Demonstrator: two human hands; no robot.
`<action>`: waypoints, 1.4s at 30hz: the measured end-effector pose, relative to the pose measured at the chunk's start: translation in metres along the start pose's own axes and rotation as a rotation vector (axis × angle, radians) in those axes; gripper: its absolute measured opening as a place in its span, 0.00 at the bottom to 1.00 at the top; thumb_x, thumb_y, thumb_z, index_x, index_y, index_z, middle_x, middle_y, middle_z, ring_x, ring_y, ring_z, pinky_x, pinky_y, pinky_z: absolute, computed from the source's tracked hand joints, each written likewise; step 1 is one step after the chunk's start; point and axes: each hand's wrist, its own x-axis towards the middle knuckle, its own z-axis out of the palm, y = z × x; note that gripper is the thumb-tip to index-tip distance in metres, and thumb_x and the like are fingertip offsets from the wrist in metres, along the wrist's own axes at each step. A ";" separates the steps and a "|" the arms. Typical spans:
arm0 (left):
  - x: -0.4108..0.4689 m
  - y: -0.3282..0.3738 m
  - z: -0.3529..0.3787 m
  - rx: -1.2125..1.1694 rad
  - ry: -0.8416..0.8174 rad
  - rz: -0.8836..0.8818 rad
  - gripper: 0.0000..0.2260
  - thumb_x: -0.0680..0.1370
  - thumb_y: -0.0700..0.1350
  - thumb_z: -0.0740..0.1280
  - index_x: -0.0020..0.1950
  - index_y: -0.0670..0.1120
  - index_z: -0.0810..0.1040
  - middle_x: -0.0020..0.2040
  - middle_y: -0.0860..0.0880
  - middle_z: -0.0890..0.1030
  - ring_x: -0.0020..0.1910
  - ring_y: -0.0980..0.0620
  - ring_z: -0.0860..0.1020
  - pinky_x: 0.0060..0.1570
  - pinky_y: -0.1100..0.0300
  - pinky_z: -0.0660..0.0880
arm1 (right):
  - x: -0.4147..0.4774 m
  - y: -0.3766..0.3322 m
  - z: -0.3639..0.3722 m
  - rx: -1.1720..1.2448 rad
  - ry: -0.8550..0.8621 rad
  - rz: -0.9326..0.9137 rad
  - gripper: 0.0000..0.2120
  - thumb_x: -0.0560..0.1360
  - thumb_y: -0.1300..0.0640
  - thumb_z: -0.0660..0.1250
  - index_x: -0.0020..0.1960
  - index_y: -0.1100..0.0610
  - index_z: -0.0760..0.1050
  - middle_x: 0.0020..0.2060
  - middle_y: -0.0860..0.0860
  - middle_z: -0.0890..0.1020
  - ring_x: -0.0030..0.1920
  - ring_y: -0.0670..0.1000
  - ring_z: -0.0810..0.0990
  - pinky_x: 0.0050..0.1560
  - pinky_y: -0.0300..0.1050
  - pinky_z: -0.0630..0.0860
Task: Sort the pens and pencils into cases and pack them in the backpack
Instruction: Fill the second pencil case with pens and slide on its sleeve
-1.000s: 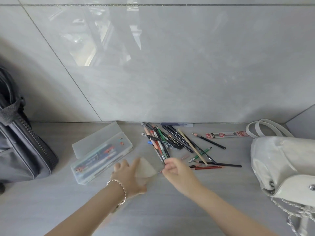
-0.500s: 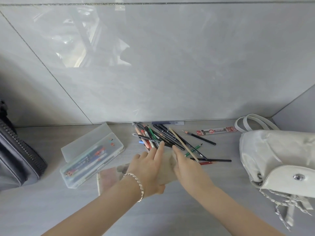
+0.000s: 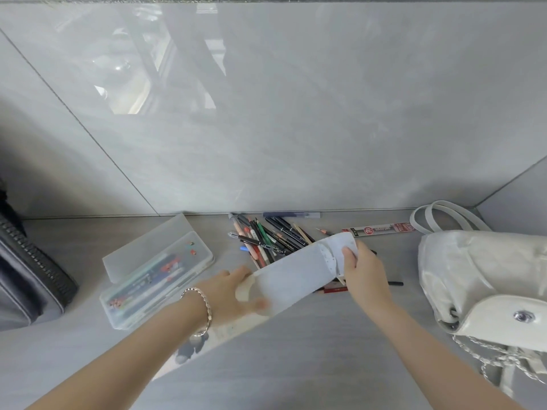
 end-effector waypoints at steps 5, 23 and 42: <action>0.011 -0.001 0.003 -0.140 0.166 -0.025 0.17 0.81 0.56 0.51 0.39 0.49 0.71 0.37 0.50 0.75 0.42 0.48 0.74 0.42 0.57 0.68 | 0.018 -0.004 0.001 0.090 -0.096 -0.036 0.11 0.79 0.58 0.58 0.39 0.61 0.67 0.31 0.53 0.70 0.32 0.52 0.72 0.34 0.43 0.70; 0.030 -0.041 -0.018 -0.698 0.571 -0.405 0.21 0.81 0.52 0.52 0.30 0.44 0.60 0.28 0.48 0.64 0.29 0.50 0.64 0.31 0.57 0.60 | 0.130 -0.032 0.078 -0.965 -0.411 -0.435 0.15 0.78 0.61 0.57 0.64 0.63 0.68 0.62 0.58 0.71 0.62 0.58 0.71 0.58 0.51 0.70; 0.030 -0.043 -0.002 -0.744 0.435 -0.418 0.21 0.82 0.52 0.50 0.39 0.41 0.71 0.34 0.47 0.70 0.40 0.47 0.70 0.37 0.57 0.62 | 0.026 -0.059 0.088 0.388 -0.089 -0.028 0.08 0.76 0.60 0.63 0.39 0.54 0.68 0.31 0.54 0.74 0.30 0.51 0.73 0.31 0.36 0.70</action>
